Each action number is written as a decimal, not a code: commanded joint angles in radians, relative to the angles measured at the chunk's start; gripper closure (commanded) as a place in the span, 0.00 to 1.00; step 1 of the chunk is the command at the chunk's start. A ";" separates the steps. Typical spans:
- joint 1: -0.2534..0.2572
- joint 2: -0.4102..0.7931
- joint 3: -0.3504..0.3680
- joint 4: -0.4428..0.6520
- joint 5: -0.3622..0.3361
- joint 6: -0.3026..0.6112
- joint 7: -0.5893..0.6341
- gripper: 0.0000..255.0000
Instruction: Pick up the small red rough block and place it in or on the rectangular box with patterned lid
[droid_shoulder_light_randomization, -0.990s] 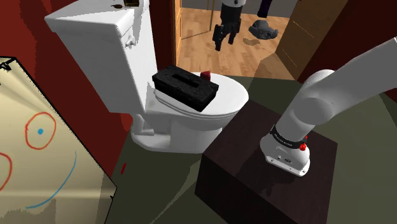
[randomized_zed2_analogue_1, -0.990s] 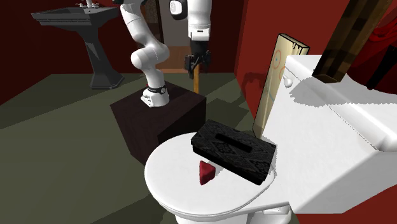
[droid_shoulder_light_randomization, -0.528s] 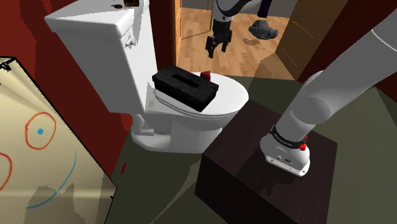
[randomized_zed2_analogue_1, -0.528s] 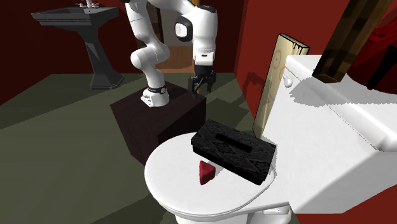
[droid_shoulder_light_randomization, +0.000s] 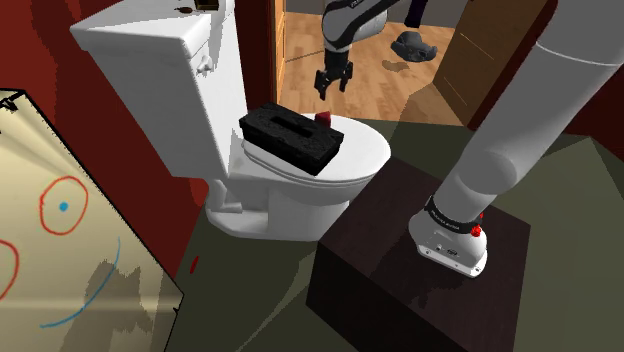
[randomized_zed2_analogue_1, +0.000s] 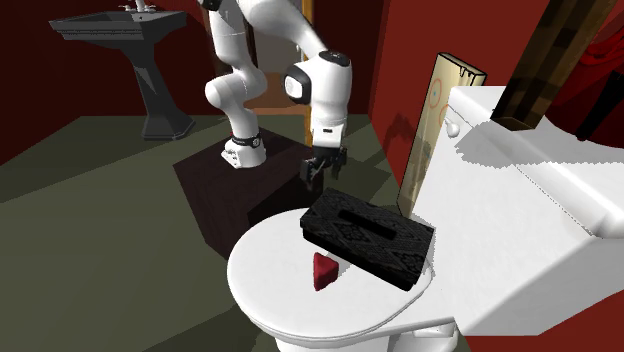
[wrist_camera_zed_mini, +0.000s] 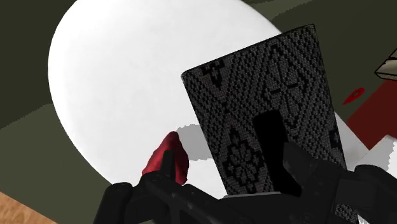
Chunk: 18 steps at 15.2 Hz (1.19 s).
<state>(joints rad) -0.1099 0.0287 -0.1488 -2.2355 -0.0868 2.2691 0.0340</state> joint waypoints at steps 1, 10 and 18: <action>-0.010 0.070 -0.009 0.030 0.008 0.038 -0.002 0.00; -0.071 0.407 -0.028 0.266 0.071 0.123 -0.023 0.00; -0.113 0.596 -0.025 0.412 0.104 0.158 -0.031 0.00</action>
<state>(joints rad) -0.2216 0.6165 -0.1746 -1.8230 0.0154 2.4182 0.0037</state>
